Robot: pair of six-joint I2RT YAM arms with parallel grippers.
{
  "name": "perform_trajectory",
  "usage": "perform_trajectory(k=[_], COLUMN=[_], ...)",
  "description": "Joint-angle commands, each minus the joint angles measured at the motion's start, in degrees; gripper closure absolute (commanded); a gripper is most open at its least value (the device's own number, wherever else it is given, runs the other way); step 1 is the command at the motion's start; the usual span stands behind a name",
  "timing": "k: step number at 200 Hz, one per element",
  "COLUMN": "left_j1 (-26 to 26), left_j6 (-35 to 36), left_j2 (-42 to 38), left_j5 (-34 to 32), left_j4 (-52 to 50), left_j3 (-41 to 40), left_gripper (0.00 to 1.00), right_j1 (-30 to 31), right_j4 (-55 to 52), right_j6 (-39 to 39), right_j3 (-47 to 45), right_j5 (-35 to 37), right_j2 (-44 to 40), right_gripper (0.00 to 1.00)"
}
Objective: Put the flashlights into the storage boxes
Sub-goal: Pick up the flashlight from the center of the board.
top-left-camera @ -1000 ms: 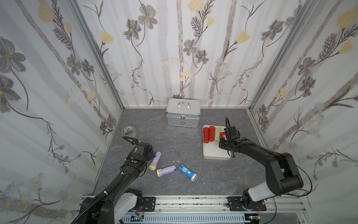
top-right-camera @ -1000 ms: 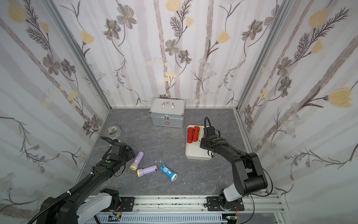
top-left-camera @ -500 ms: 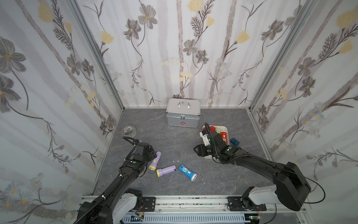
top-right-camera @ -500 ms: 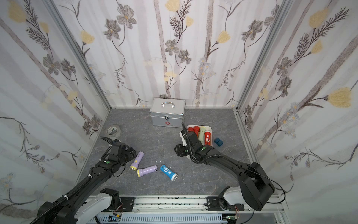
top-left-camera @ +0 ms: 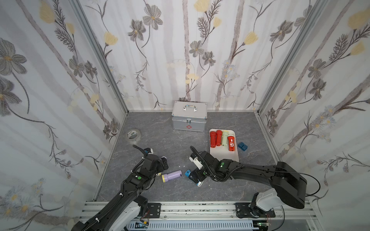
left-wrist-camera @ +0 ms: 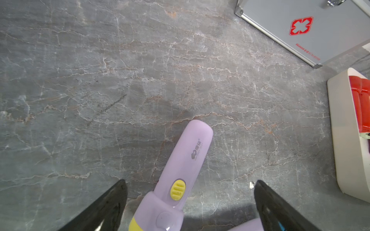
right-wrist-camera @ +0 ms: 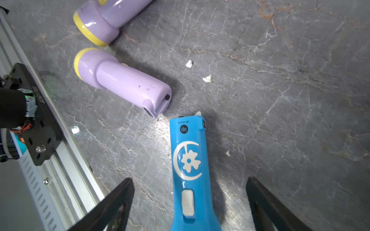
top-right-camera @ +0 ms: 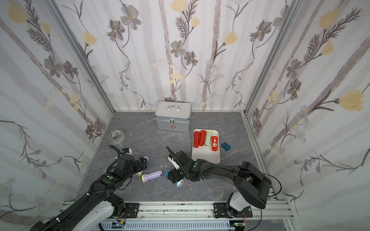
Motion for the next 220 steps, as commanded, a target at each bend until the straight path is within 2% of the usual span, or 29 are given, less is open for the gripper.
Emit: perform_trajectory(k=[1, 27, 63, 84, 110, 123, 132, 187, 220], left_j1=[0.03, -0.03, 0.03, 0.03, 0.02, 0.03, 0.03, 0.02, 0.07], left_j6=[0.55, 0.7, 0.71, 0.82, 0.9, 0.89, 1.03, 1.17, 1.17], left_j2=[-0.02, 0.63, 0.67, 0.64, 0.64, 0.59, 0.55, 0.35, 0.31], left_j5=[-1.88, -1.9, -1.77, -1.76, -1.8, -1.77, -1.73, -1.67, -1.77], left_j4=[1.33, 1.3, 1.24, 1.33, 1.38, 1.44, 1.58, 1.59, 1.65], left_j3=[-0.19, 0.0, 0.07, 0.06, 0.0, 0.0, -0.11, -0.13, -0.14], left_gripper=[0.0, 0.0, 0.0, 0.0, 0.0, 0.0, 0.0, 0.0, 0.0], right_j1=[1.57, 3.91, 6.09, 6.21, 6.26, 6.26, 6.22, 5.06, 0.06], right_j4=[-0.1, -1.9, -4.45, -4.8, -5.18, -5.45, -5.65, -5.82, -4.65], right_j6=[-0.52, -0.48, 0.11, 0.66, 1.27, 1.55, 1.71, 6.38, 11.66], right_j3=[0.44, 2.34, 4.77, 5.16, 5.67, 5.86, 5.94, 5.87, 4.62], right_j5=[2.82, 6.74, 13.21, 15.35, 16.78, 17.3, 17.72, 20.84, 17.43], right_j2=[1.47, 4.53, 8.37, 9.26, 9.57, 9.57, 9.65, 6.97, 0.62], right_gripper=[0.11, 0.12, 0.22, 0.3, 0.47, 0.5, 0.56, 0.65, 0.68])
